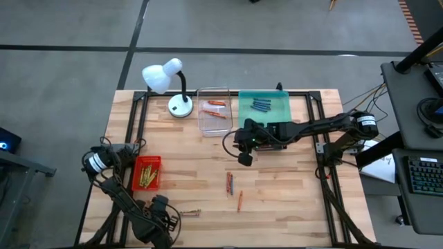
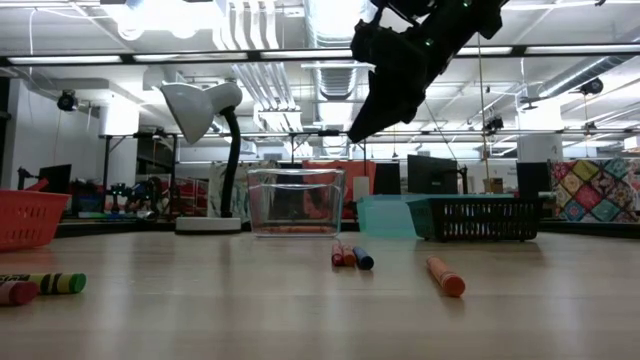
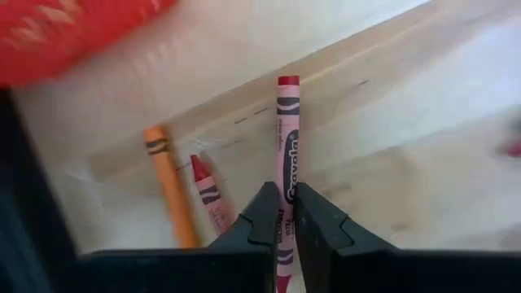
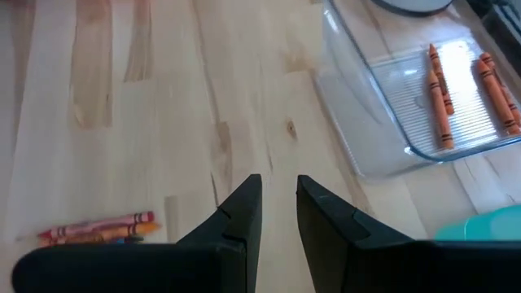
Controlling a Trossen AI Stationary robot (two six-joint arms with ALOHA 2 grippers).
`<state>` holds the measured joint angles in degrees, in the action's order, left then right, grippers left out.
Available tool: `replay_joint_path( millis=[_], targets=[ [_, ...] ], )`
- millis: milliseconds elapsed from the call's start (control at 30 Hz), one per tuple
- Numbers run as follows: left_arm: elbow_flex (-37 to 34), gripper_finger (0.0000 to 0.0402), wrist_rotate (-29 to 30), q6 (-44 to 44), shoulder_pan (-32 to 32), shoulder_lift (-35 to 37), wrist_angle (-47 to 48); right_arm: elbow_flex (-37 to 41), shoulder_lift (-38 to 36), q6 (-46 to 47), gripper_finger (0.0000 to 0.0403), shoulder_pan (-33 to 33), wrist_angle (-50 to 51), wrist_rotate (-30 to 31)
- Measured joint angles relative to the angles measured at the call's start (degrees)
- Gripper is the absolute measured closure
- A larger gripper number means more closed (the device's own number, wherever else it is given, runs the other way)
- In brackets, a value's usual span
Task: Sort crayons
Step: Put the red crayon into the black bin
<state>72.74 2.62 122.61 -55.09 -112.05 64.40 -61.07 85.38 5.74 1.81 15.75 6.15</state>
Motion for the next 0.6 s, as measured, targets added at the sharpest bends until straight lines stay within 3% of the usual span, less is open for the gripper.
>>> replay_joint_path(
  millis=[100, 167, 300, 367, 600],
  targets=[
    [4.9, 0.0399, 4.2, -3.5, 0.0, 1.4, 4.7, 0.8, 0.0, -0.6, 0.0335, -0.2, -0.5, 0.0],
    [8.0, 0.0400, 11.1, -6.1, 0.0, 2.4, 7.2, 1.8, -0.1, -1.0, 0.0335, -0.4, -2.5, -0.1],
    [13.9, 0.0401, 34.4, -14.6, -0.7, 3.9, 7.5, 5.7, -0.1, -2.4, 0.0335, -1.5, -11.8, -0.5],
    [16.3, 0.0401, 42.8, -19.0, -0.7, 4.0, 7.6, 7.9, -0.1, -3.8, 0.0335, -2.4, -17.7, -1.7],
    [18.5, 0.0401, 55.1, -28.1, -0.6, 4.0, 3.6, 14.0, -0.1, -8.5, 0.0335, -5.8, -38.4, -8.1]
  ],
)
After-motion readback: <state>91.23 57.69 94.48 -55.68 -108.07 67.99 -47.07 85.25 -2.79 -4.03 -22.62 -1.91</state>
